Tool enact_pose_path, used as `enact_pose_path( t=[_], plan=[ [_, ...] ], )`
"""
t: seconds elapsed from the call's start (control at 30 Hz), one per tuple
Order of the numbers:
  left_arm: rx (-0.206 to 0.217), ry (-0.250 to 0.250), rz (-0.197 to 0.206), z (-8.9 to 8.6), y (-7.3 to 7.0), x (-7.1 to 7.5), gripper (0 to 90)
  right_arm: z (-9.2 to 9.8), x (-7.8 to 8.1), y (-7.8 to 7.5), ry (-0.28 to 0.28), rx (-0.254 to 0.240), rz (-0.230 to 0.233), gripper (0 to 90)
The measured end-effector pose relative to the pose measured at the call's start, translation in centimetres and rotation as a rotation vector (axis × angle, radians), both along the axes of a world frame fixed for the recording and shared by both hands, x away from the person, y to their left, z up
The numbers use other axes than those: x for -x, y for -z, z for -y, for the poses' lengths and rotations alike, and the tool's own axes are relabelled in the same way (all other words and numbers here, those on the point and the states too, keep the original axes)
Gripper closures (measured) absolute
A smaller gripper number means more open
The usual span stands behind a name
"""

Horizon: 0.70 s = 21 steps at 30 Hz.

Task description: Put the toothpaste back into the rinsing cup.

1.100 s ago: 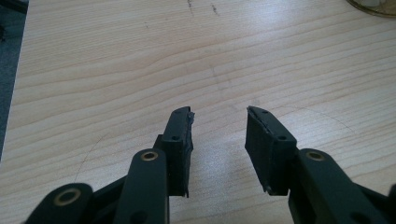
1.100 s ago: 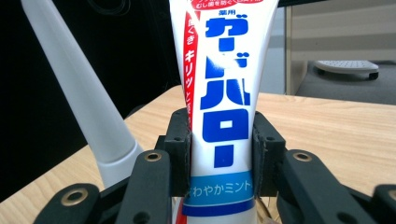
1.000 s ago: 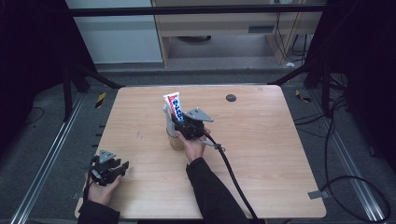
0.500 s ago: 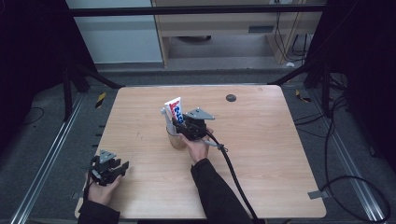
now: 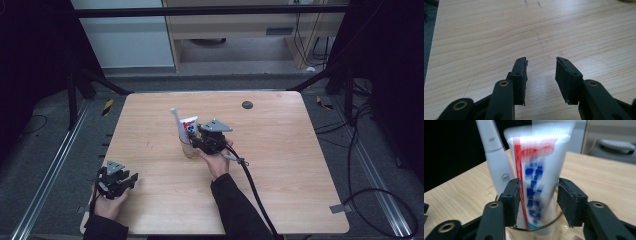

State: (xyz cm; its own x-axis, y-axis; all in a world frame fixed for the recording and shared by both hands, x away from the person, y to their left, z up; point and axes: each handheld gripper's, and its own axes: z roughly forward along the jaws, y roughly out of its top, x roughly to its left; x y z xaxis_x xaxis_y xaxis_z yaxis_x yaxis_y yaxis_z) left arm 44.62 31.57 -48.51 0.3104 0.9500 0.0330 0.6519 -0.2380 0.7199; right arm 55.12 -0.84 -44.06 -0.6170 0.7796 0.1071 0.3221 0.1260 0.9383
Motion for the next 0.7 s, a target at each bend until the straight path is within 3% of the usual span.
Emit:
enact_pose_path(
  t=[0.27,0.47,0.7],
  plan=[
    [-0.003,0.001,-0.002,0.0,0.0,0.0,60.2,2.2,1.5,-0.8,-0.010,0.035,-0.008,45.8],
    [-0.006,0.010,-0.005,0.1,0.1,0.1,59.7,7.3,3.3,-0.2,-0.037,0.079,-0.113,20.7],
    [-0.007,0.020,-0.010,0.2,0.2,0.0,57.3,14.6,5.7,2.1,0.041,0.144,-0.188,12.4]
  ],
)
